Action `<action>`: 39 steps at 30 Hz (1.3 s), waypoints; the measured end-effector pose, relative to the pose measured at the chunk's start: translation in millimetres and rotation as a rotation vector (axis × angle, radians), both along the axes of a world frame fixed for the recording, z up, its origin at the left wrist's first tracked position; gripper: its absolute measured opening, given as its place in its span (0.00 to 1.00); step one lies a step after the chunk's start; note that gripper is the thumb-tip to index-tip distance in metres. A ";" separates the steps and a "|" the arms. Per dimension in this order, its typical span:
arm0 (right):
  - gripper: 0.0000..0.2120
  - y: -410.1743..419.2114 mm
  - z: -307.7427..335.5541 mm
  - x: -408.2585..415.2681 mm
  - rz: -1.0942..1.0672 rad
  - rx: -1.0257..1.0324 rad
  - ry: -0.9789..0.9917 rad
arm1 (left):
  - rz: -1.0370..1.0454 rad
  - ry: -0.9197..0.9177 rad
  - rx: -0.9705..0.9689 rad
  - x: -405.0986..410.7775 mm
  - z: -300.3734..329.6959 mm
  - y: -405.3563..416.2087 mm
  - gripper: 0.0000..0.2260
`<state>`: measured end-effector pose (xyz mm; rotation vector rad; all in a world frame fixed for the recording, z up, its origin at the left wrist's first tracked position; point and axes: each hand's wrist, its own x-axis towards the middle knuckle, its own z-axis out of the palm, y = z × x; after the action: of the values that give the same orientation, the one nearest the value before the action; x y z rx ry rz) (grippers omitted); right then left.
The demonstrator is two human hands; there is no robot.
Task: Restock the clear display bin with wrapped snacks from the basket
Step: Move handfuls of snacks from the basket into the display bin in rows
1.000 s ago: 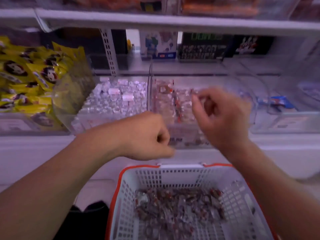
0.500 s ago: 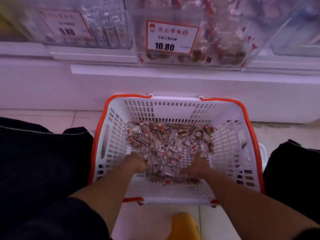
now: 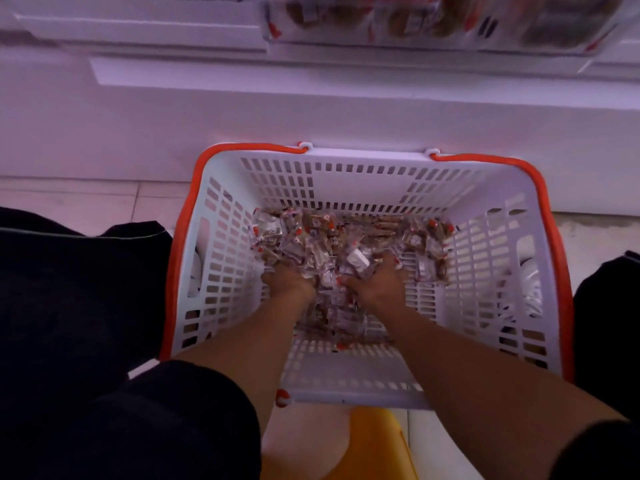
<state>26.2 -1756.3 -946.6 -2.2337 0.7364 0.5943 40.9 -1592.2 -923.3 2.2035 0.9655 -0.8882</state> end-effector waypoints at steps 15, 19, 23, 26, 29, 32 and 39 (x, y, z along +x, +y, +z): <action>0.19 1.6 19.4 28.4 0.443 -0.178 0.087 | -0.245 0.172 -0.116 -13.0 1.3 13.8 0.23; 0.14 -1.1 11.4 23.3 0.297 0.071 0.088 | 0.069 0.215 -0.392 -19.1 0.5 12.0 0.16; 0.08 -20.8 20.2 28.1 0.176 0.227 0.072 | 0.006 0.238 -0.423 -13.8 16.2 20.1 0.09; 0.07 -33.0 40.2 29.7 0.145 0.291 0.047 | -0.099 0.247 -0.444 -10.4 33.8 26.8 0.05; 0.12 -39.1 60.9 23.3 0.102 0.358 0.056 | -0.068 0.220 -0.519 -7.4 52.6 24.7 0.04; 0.03 -45.0 92.5 23.8 0.237 0.374 0.023 | -0.048 0.213 -0.680 6.4 88.3 20.2 0.04; 0.10 -43.4 249.3 68.5 0.948 0.097 -0.046 | -0.518 0.010 -0.610 66.3 231.6 17.0 0.12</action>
<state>94.7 -1799.8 -697.3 -2.4044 -0.4341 0.9724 107.1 -1575.1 -691.6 1.9126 0.0691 -1.2240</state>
